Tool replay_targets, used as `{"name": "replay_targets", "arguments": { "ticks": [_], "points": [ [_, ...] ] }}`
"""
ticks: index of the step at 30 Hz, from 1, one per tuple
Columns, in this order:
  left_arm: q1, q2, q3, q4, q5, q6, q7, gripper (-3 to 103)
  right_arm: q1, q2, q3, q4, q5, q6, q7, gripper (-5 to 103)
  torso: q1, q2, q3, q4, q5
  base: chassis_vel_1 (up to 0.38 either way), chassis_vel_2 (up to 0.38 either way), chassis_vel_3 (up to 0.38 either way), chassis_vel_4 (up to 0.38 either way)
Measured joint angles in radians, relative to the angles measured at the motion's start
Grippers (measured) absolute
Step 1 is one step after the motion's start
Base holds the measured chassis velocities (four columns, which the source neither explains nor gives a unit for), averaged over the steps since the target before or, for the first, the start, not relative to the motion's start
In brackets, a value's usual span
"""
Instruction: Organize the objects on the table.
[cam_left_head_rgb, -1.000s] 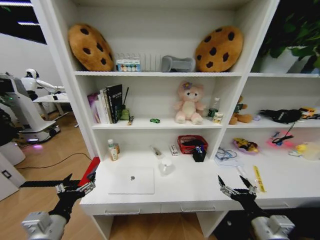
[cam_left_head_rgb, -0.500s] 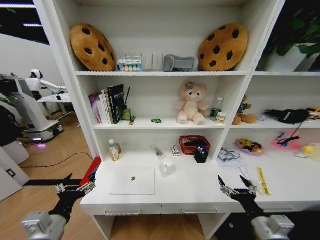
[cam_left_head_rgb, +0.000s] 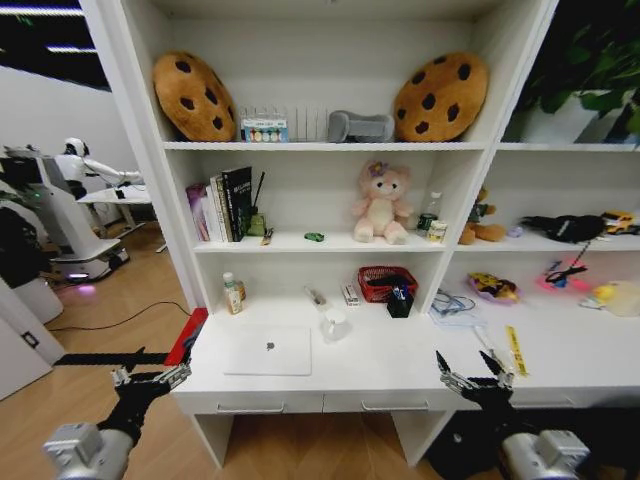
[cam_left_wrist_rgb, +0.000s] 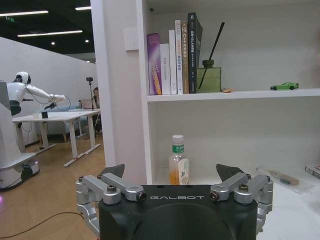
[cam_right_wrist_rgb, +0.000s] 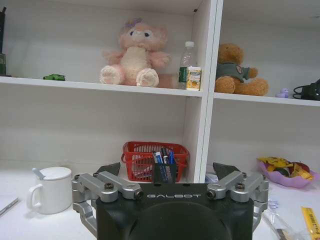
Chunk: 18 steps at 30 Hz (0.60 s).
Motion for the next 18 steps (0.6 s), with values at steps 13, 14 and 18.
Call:
{"name": "replay_targets", "arguments": {
  "ticks": [13,14,18],
  "points": [
    [0.0,0.0,0.0,0.0,0.0,0.0,0.0,100,0.0,0.0,0.0,0.0,0.0,0.0,0.0,100,-0.001,0.001,0.0,0.0001,-0.0005,0.222,-0.214,-0.237,0.23],
    [0.0,0.0,0.0,0.0,0.0,0.0,0.0,100,0.0,0.0,0.0,0.0,0.0,0.0,0.0,100,-0.001,0.001,0.0,0.0001,-0.0005,0.047,0.026,-0.073,0.093],
    [0.0,0.0,0.0,0.0,0.0,0.0,0.0,100,0.0,0.0,0.0,0.0,0.0,0.0,0.0,100,0.0,0.0,0.0,-0.0002,0.0008,-0.052,-0.013,0.001,-0.02]
  ]
}}
